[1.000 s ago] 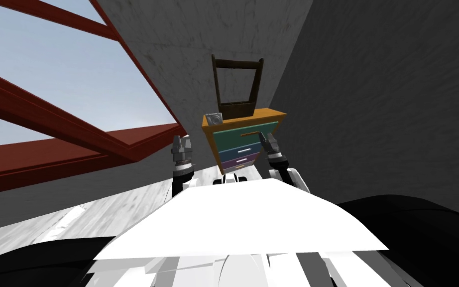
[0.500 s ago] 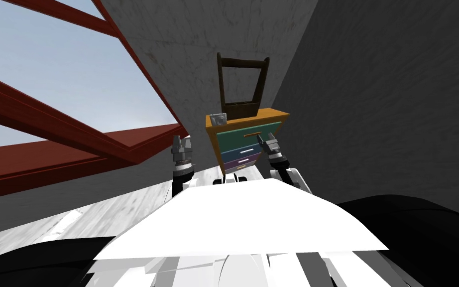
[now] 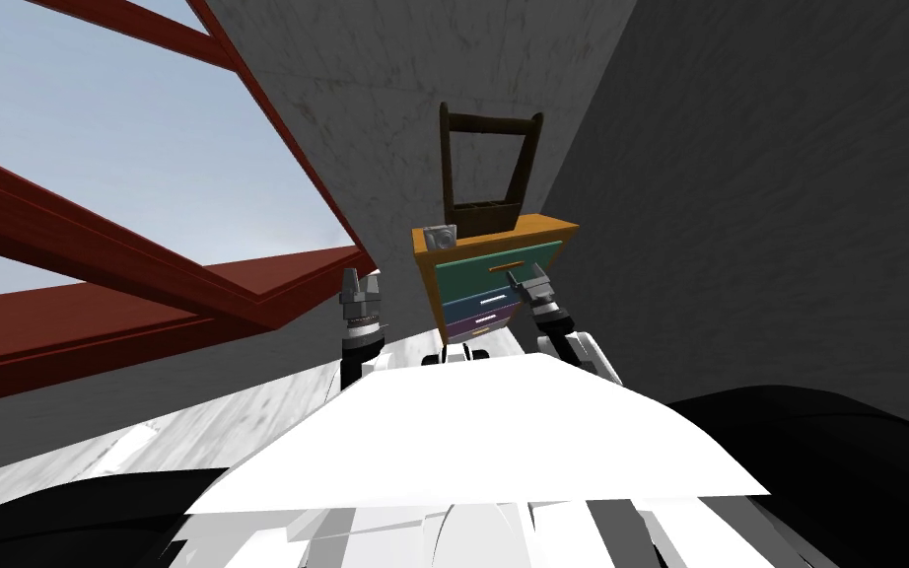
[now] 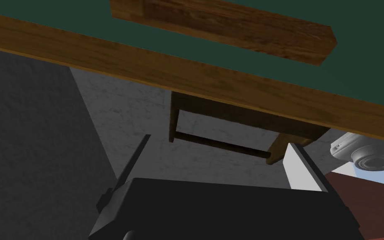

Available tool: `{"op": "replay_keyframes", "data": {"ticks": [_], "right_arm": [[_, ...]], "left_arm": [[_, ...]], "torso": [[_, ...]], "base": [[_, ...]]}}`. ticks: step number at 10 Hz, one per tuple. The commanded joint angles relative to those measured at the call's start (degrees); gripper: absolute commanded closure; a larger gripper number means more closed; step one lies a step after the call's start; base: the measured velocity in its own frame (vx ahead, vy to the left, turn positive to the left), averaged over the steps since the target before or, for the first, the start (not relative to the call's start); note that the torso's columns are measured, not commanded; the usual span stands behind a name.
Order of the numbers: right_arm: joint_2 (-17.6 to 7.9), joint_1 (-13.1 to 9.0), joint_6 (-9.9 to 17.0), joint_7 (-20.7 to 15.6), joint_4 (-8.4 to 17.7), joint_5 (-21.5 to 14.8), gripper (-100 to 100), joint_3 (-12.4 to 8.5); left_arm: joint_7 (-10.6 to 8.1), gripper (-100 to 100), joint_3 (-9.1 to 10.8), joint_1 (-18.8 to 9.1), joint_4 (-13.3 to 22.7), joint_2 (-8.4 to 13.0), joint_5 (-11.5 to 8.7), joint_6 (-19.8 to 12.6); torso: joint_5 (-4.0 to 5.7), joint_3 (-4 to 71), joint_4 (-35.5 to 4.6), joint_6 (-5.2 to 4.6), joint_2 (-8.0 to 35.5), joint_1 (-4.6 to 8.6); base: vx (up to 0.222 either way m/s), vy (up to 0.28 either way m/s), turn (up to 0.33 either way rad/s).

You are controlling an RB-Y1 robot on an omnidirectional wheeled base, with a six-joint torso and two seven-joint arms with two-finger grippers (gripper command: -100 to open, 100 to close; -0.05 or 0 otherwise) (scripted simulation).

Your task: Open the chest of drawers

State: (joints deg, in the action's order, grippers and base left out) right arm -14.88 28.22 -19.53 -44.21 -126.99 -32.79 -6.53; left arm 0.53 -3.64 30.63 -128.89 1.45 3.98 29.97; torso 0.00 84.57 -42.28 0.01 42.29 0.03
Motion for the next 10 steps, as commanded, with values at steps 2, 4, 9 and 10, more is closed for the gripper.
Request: {"op": "replay_keyframes", "data": {"ticks": [2,4,9,10], "right_arm": [[-1.3,0.1,0.3,-4.7,0.8,-4.2,-100,-0.6],[-2.9,0.1,0.7,-8.4,1.8,-8.0,-100,-1.3],[-5.5,0.0,1.2,-14.8,3.3,-13.7,-100,-2.3],[-6.4,0.0,1.3,-16.5,3.7,-15.5,-100,-2.6]], "left_arm": [[0.00,0,0.00,0.0,0.0,0.0,0.0,0.0],[0.00,0,0.00,0.0,0.0,0.0,0.0,0.0],[0.00,0,0.00,0.0,0.0,0.0,0.0,0.0],[0.00,0,0.00,0.0,0.0,0.0,0.0,0.0]], "torso": [[0.00,0.0,0.0,-0.01,0.0,-0.05],[0.00,0.0,0.0,-0.01,0.0,-0.01],[0.00,0.0,0.0,0.00,0.0,0.00],[0.01,0.0,0.0,-0.01,0.0,0.01]], "base": [[0.021,0.066,-0.028],[0.025,0.070,-0.029],[0.016,0.063,-0.024],[0.023,0.074,-0.036]]}}
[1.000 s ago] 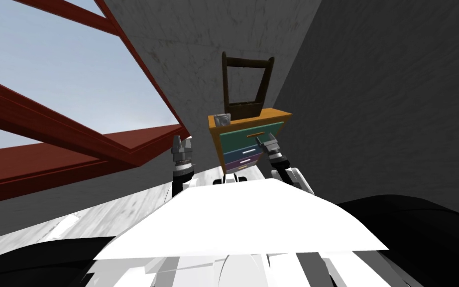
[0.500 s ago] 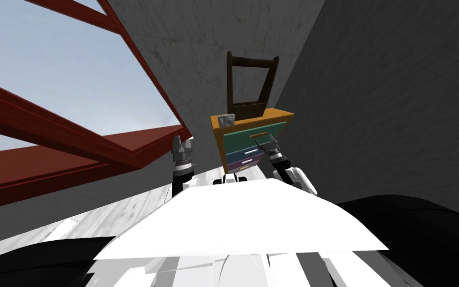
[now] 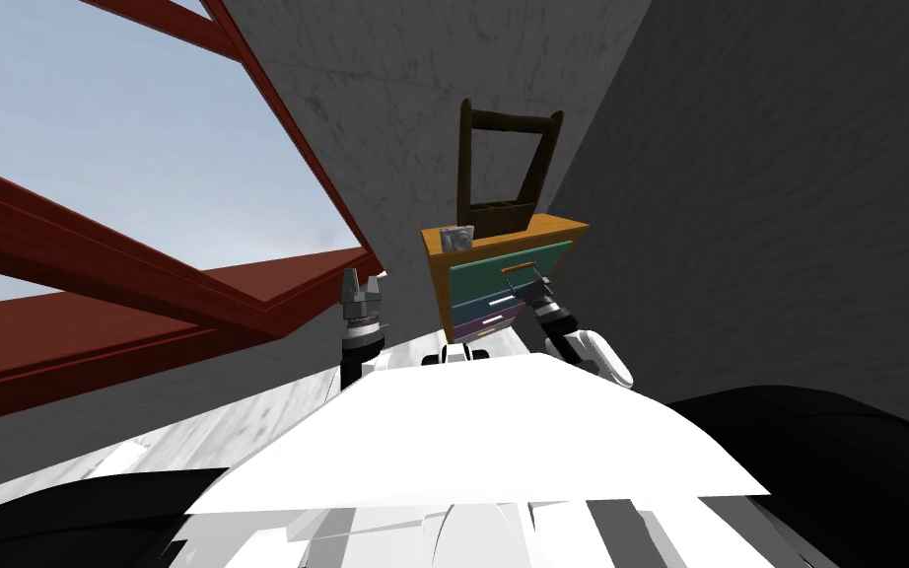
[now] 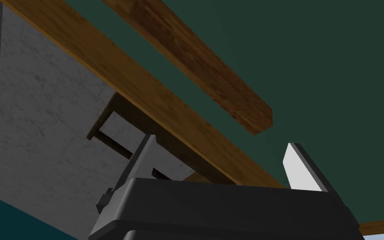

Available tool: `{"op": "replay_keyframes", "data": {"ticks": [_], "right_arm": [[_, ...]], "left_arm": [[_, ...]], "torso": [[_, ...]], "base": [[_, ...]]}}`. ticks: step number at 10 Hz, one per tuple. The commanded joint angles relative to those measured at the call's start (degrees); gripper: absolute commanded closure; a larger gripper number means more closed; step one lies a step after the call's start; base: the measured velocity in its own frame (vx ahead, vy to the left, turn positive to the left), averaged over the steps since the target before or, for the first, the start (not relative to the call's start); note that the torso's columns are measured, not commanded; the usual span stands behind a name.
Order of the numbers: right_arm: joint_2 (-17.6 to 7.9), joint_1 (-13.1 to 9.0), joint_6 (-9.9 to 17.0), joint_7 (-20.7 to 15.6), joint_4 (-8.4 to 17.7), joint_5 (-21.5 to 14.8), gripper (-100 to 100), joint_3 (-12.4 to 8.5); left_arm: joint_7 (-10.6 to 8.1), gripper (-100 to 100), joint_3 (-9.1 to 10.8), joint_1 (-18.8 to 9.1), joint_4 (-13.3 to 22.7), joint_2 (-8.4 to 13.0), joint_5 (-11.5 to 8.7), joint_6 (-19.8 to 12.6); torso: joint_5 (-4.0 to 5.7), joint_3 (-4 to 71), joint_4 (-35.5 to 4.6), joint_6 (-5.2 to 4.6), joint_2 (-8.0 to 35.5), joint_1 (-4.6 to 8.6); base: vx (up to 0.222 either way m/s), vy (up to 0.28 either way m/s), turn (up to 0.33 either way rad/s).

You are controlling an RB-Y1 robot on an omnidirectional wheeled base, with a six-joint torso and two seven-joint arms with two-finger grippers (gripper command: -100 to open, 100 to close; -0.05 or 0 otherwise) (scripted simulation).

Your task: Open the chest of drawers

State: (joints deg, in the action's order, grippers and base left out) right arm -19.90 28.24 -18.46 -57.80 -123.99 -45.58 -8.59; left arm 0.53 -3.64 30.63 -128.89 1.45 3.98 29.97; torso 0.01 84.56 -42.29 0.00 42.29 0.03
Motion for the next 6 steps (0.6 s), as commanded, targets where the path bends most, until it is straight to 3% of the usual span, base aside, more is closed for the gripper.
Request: {"op": "replay_keyframes", "data": {"ticks": [1,6], "right_arm": [[-2.2,-0.1,0.4,-4.4,1.2,-4.4,-100,-0.8],[-5.8,-0.1,1.0,-12.3,2.5,-11.4,-100,-2.0]], "left_arm": [[0.00,0,0.00,0.0,0.0,0.0,0.0,0.0],[0.00,0,0.00,0.0,0.0,0.0,0.0,0.0]], "torso": [[-0.02,0.0,0.0,0.00,0.0,-0.06],[0.01,0.0,0.0,0.00,0.0,0.02]], "base": [[0.038,0.099,-0.030],[0.022,0.078,-0.031]]}}
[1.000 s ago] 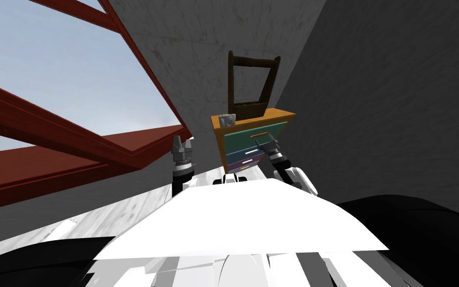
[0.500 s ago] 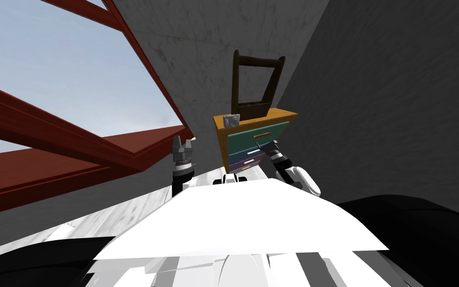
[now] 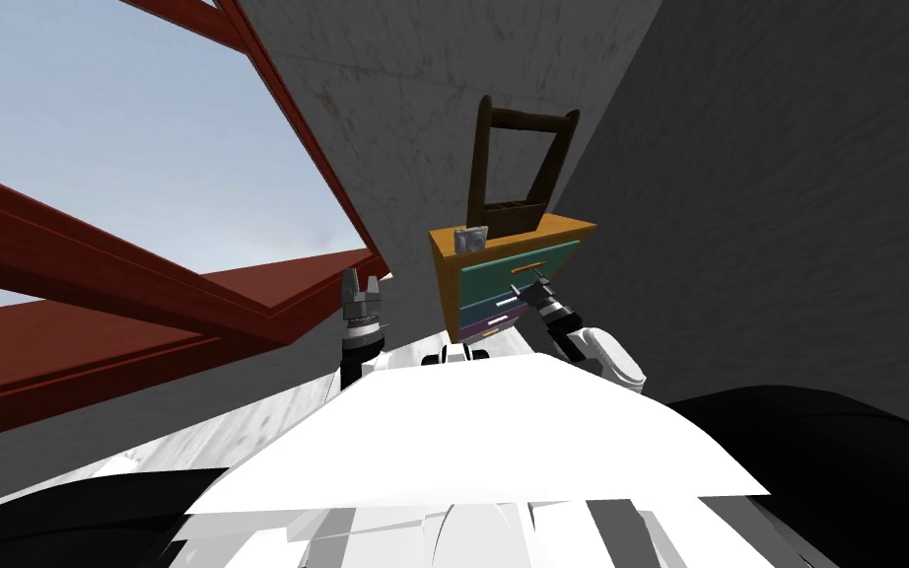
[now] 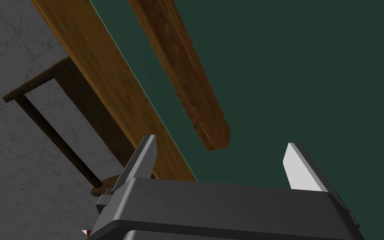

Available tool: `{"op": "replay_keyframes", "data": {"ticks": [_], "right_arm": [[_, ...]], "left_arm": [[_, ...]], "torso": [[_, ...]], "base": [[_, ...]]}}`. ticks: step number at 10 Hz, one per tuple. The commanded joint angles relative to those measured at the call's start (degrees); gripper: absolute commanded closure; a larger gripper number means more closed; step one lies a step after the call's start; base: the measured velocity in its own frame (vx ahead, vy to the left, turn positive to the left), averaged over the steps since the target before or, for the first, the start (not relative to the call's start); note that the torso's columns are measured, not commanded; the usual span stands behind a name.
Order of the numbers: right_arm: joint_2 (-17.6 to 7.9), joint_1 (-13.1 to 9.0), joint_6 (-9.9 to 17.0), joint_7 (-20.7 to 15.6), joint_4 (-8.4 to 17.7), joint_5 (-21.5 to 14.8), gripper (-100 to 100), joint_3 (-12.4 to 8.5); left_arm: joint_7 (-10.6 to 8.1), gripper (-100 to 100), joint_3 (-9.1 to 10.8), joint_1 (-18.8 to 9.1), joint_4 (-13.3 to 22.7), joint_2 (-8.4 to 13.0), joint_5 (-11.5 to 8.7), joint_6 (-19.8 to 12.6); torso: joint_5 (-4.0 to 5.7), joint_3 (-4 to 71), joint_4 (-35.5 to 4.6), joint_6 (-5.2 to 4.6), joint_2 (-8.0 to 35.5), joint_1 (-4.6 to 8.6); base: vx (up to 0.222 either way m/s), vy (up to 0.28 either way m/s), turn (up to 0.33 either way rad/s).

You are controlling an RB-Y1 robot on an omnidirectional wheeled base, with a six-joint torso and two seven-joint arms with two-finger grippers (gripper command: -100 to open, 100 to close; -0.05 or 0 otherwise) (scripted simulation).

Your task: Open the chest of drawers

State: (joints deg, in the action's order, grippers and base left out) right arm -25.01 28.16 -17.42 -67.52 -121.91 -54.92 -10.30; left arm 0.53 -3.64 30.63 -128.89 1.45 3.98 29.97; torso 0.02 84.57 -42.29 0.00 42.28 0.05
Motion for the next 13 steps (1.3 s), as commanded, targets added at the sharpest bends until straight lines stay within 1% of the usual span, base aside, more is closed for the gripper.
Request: {"op": "replay_keyframes", "data": {"ticks": [1,3,4,5,6,7,8,9,10,11,12,13], "right_arm": [[-1.2,0.0,0.0,-3.7,0.6,-3.1,-100,-0.5],[-2.1,0.0,0.2,-5.9,1.0,-5.1,-100,-0.8],[-1.8,0.0,0.1,-5.0,0.8,-4.4,-100,-0.6],[-3.6,0.6,0.8,-3.7,0.0,-4.1,-100,-1.6],[-2.8,0.3,0.3,-4.5,0.5,-4.2,-100,-1.3],[-2.9,0.4,0.4,-4.3,0.4,-4.2,100,-1.4],[-3.1,0.8,0.1,-4.2,-0.3,-4.0,100,-1.4],[-3.1,0.9,0.0,-4.2,-0.5,-4.0,100,-1.4],[-3.2,1.1,-0.2,-4.1,-0.9,-3.9,100,-1.5],[-3.3,1.4,-0.3,-4.1,-1.2,-3.8,100,-1.5],[-3.2,0.8,0.2,-4.2,-1.3,-3.9,100,-1.7],[-3.5,1.6,-0.3,-4.0,-1.5,-3.8,100,-1.4]], "left_arm": [[0.00,0,0.00,0.0,0.0,0.0,0.0,0.0],[0.00,0,0.00,0.0,0.0,0.0,0.0,0.0],[0.00,0,0.00,0.0,0.0,0.0,0.0,0.0],[0.00,0,0.00,0.0,0.0,0.0,0.0,0.0],[0.00,0,0.00,0.0,0.0,0.0,0.0,0.0],[0.00,0,0.00,0.0,0.0,0.0,0.0,0.0],[0.00,0,0.01,0.0,0.0,0.0,0.0,0.0],[0.00,0,0.01,0.0,0.0,0.0,0.0,0.0],[0.00,0,0.01,0.0,0.0,0.0,0.0,0.0],[0.00,0,0.01,0.0,0.0,0.0,0.0,0.0],[0.00,0,0.01,0.0,0.0,0.0,0.0,0.0],[0.00,0,0.01,0.0,0.0,0.0,0.0,0.0]], "torso": [[0.00,0.0,0.0,0.00,0.0,0.00],[-0.01,0.0,0.0,0.00,0.0,-0.03],[-0.01,0.0,0.0,0.00,0.0,-0.04],[0.00,0.0,0.0,0.00,0.0,0.03],[-0.04,0.1,0.1,0.01,-0.2,-0.15],[-0.03,0.1,0.0,0.00,-0.1,-0.05],[0.04,-0.1,0.0,0.01,0.1,0.06],[0.32,-0.3,0.2,0.06,0.3,0.21],[0.38,-0.3,0.3,0.09,0.2,0.17],[0.34,-0.1,0.4,0.13,0.0,0.13],[0.25,0.1,0.4,0.12,-0.3,0.04],[0.07,0.4,0.3,0.08,-0.6,-0.13]], "base": [[0.017,0.057,-0.018],[0.016,0.051,-0.020],[0.008,0.023,-0.007],[0.106,0.070,0.014],[0.068,0.044,-0.001],[0.010,0.006,-0.002],[-0.106,-0.050,-0.086],[-0.179,-0.051,-0.060],[-0.201,-0.077,-0.054],[-0.202,-0.083,-0.047],[-0.098,-0.033,-0.011],[-0.119,-0.041,-0.049]]}}
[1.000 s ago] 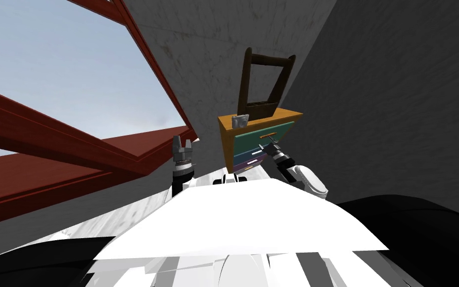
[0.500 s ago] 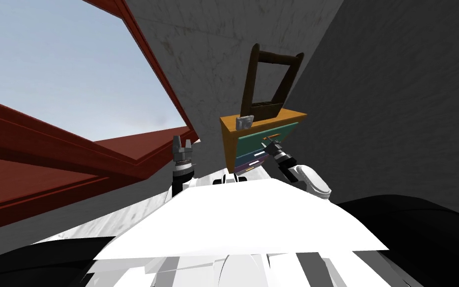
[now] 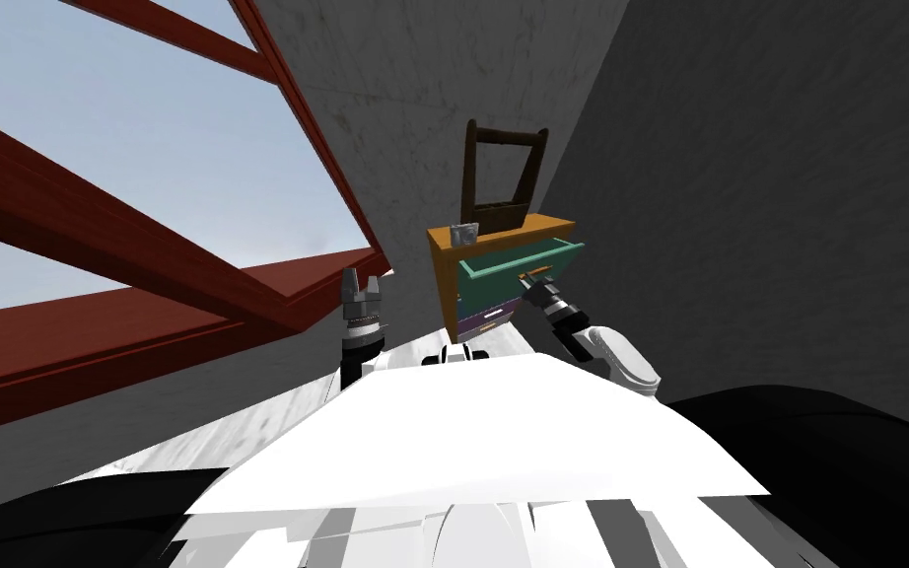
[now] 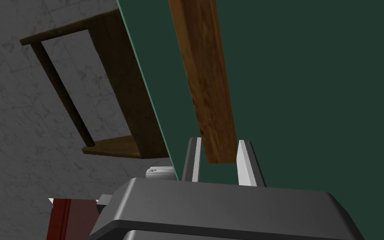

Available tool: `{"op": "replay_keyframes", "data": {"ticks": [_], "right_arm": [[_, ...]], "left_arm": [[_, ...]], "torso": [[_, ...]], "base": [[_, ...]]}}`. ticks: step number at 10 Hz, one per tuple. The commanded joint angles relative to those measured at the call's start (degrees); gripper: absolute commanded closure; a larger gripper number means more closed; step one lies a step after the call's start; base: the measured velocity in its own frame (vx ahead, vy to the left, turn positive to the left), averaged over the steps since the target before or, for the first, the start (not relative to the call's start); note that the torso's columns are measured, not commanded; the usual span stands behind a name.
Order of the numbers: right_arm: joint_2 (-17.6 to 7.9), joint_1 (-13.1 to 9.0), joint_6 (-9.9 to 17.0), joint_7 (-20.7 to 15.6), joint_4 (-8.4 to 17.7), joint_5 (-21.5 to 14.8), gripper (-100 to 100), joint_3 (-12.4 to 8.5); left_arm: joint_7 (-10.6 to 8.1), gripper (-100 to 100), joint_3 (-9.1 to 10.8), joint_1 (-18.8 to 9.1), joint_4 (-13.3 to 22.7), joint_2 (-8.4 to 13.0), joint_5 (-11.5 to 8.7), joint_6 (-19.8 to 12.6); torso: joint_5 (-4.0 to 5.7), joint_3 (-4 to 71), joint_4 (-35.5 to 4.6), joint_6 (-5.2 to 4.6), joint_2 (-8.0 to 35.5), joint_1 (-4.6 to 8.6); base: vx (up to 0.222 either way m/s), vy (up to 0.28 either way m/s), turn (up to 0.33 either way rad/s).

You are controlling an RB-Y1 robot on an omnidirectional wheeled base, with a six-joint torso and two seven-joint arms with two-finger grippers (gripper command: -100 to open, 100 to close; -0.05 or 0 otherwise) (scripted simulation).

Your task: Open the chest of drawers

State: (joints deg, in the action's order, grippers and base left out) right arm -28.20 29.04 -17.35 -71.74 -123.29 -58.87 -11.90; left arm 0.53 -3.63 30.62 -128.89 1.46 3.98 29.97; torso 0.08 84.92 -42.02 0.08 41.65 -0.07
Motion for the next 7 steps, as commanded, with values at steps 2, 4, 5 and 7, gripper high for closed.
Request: {"op": "replay_keyframes", "data": {"ticks": [2,4,5,7], "right_arm": [[-0.6,1.2,-0.7,0.5,-0.1,0.2,100,0.4],[-3.8,2.6,0.3,3.2,-3.1,1.4,-100,-2.3],[-4.9,3.2,0.5,4.2,-4.0,1.8,-100,-3.0],[-7.1,4.3,1.1,6.1,-5.6,2.5,-100,-4.4]], "left_arm": [[0.00,0,0.00,0.0,0.0,0.0,0.0,0.0],[0.00,0,0.00,0.0,0.0,0.0,0.0,0.0],[0.00,0,0.00,0.0,0.0,0.0,0.0,0.0],[0.00,0,-0.01,0.0,0.0,0.0,0.0,0.0]], "torso": [[0.16,-0.2,0.0,-0.07,0.4,0.28],[0.05,-0.1,0.0,-0.07,0.2,0.10],[-0.10,0.0,-0.1,-0.05,0.1,-0.08],[-0.15,-0.2,-0.2,-0.03,0.4,-0.06]], "base": [[-0.152,-0.065,-0.037],[0.000,0.016,-0.077],[0.061,0.056,-0.061],[0.066,0.047,-0.045]]}}
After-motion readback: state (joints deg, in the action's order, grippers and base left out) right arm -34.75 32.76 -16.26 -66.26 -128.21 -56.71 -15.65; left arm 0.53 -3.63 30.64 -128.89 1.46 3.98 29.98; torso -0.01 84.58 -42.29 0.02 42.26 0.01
